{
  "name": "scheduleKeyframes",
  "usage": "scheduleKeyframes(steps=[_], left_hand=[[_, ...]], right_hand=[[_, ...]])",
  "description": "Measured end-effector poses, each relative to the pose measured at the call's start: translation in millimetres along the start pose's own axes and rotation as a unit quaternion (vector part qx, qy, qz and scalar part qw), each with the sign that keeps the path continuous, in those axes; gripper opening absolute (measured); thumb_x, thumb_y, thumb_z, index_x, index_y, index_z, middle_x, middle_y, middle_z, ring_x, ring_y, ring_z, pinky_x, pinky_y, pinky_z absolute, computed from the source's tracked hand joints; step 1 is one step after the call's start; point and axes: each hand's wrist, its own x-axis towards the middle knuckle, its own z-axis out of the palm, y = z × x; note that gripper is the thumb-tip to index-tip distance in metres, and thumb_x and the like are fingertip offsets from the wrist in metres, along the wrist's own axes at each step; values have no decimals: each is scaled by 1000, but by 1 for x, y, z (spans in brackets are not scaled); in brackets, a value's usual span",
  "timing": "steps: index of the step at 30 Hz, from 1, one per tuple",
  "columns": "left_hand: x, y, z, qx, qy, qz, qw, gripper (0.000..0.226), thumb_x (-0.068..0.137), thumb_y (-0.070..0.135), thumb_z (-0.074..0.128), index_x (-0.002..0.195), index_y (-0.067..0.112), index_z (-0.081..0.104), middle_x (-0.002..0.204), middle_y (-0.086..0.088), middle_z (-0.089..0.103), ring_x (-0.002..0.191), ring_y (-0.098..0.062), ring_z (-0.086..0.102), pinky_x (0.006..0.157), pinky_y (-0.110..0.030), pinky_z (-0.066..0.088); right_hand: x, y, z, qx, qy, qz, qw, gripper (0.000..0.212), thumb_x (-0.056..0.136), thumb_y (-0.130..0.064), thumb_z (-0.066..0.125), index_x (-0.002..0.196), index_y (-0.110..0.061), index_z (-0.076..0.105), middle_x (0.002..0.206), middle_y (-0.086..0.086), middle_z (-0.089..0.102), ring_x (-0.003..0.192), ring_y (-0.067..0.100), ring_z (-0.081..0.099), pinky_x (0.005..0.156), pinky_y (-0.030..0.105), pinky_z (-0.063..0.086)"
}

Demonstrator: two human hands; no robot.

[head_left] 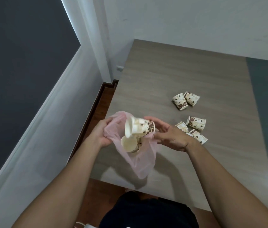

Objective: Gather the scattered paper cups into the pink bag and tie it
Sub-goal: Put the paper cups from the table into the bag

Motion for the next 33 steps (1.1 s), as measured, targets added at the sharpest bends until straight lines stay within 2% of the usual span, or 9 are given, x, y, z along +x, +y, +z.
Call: scheduleKeyframes(steps=[3, 5, 12, 16, 19, 22, 24, 28, 33], left_hand=[[-3, 2, 6, 19, -17, 7, 1000, 31, 112, 25, 63, 134, 7, 75, 99, -17, 82, 88, -30, 81, 82, -42, 68], [-5, 1, 11, 24, -19, 7, 1000, 30, 115, 29, 59, 128, 8, 75, 89, -15, 82, 75, -27, 81, 66, -37, 67], [-8, 8, 15, 12, -23, 35, 999, 37, 118, 33, 53, 140, 8, 69, 92, -16, 83, 76, -27, 82, 62, -36, 67], [-7, 13, 8, 13, -41, 69, 997, 35, 112, 35, 62, 137, 13, 73, 96, -11, 82, 78, -23, 80, 67, -34, 66], [-7, 18, 3, 32, -39, 110, 993, 44, 110, 43, 62, 141, 15, 75, 115, -13, 81, 100, -28, 79, 92, -43, 60], [-11, 24, 4, 83, 5, 169, 982, 45, 112, 42, 58, 141, 13, 75, 130, -16, 80, 110, -28, 77, 94, -42, 59], [-18, 30, 5, 232, 109, 238, 937, 39, 108, 42, 58, 119, 14, 82, 111, -15, 85, 94, -25, 81, 75, -33, 61], [-32, 64, 8, 461, 220, 388, 767, 49, 107, 45, 60, 75, 10, 71, 71, -7, 68, 78, -32, 71, 62, -40, 43], [-46, 102, 18, 635, 293, 399, 593, 59, 112, 62, 50, 102, 15, 84, 104, -22, 79, 102, -47, 73, 80, -46, 55]], right_hand=[[1, -18, 10, -293, 12, 42, 955, 75, 97, 1, 72, 151, -49, 62, 144, 13, 67, 90, 15, 63, 95, 32, 55], [6, -27, 19, -438, 37, 61, 896, 77, 96, -5, 74, 148, -60, 60, 144, 6, 66, 93, 23, 69, 99, 41, 60], [12, -29, 37, -532, 73, 68, 841, 100, 101, -20, 79, 171, -56, 18, 159, -13, 51, 104, 14, 70, 90, 24, 56], [6, -34, 32, -524, 160, 70, 834, 83, 103, -22, 74, 171, -43, 33, 150, -14, 59, 98, 10, 70, 94, 27, 55], [5, -41, 20, -548, 244, 95, 794, 20, 103, -20, 72, 119, -17, 83, 103, 3, 82, 78, 20, 70, 71, 28, 46], [1, -47, 12, -529, 326, 134, 772, 47, 105, -25, 71, 61, -13, 57, 55, 4, 51, 50, 22, 45, 47, 32, 34], [1, -58, 11, -514, 388, 104, 758, 53, 108, -26, 63, 59, -13, 49, 57, 7, 48, 52, 24, 43, 52, 35, 36], [11, -98, 14, -433, 495, -40, 752, 40, 112, -27, 42, 85, -6, 64, 74, 6, 72, 65, 23, 67, 66, 37, 46], [6, -135, 11, -464, 483, -29, 742, 50, 113, -25, 37, 74, -5, 63, 63, 8, 69, 58, 29, 64, 56, 31, 47]])
